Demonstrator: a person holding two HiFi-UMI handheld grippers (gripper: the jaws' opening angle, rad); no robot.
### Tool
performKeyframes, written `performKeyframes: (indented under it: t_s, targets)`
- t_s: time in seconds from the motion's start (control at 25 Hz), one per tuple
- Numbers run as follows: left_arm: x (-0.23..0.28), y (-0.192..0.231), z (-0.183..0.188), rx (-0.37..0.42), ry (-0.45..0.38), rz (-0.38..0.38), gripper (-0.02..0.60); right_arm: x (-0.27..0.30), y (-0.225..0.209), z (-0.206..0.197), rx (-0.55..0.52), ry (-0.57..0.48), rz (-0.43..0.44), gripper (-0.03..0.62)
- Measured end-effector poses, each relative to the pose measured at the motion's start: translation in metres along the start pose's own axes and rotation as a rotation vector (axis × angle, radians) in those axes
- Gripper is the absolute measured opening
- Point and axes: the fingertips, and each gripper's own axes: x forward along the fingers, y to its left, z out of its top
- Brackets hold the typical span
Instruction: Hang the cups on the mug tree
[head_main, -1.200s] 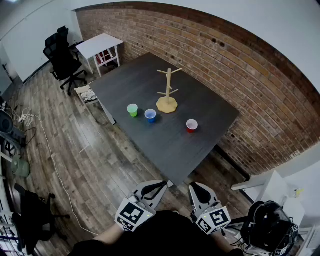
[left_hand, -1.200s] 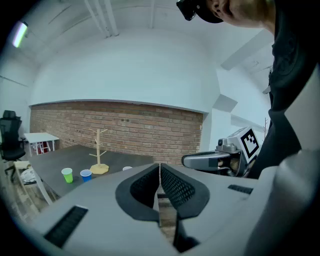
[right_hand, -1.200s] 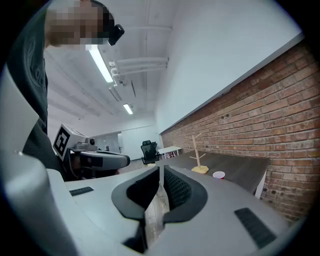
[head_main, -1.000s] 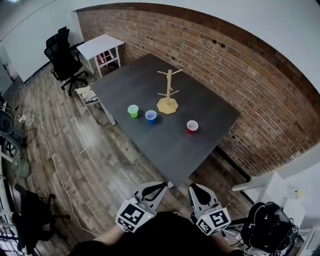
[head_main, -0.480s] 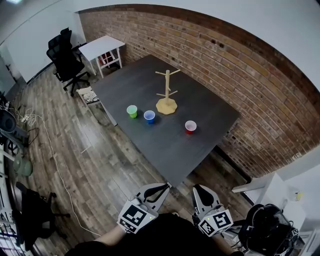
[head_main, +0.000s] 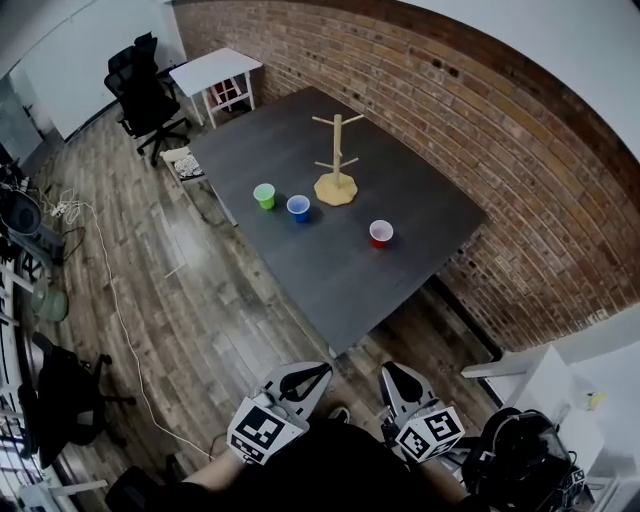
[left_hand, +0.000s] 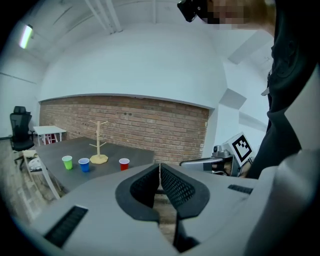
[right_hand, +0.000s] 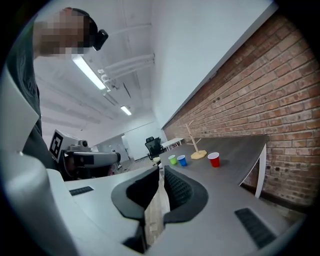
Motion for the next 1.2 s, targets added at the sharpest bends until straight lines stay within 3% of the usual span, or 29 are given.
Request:
performKeyframes:
  t_s: [0.2, 0.48, 0.8, 1.2]
  targets:
    - [-0.002, 0.016, -0.005, -0.053, 0.006, 0.048, 0.025, 0.016, -0.008, -0.016, 0.044, 0.055, 0.02, 0.052]
    - [0.013, 0.058, 0.002, -0.055, -0.009, 0.021, 0.025, 0.059, -0.029, -0.011, 0.064, 0.063, -0.026, 0.052]
    - [0.023, 0.147, 0.026, -0.057, -0.046, -0.02, 0.025, 0.13, -0.055, 0.008, 0.07, 0.036, -0.158, 0.052]
    - [0.03, 0.263, 0.03, -0.101, -0.067, -0.092, 0.025, 0.213, -0.113, 0.025, 0.05, 0.042, -0.39, 0.052]
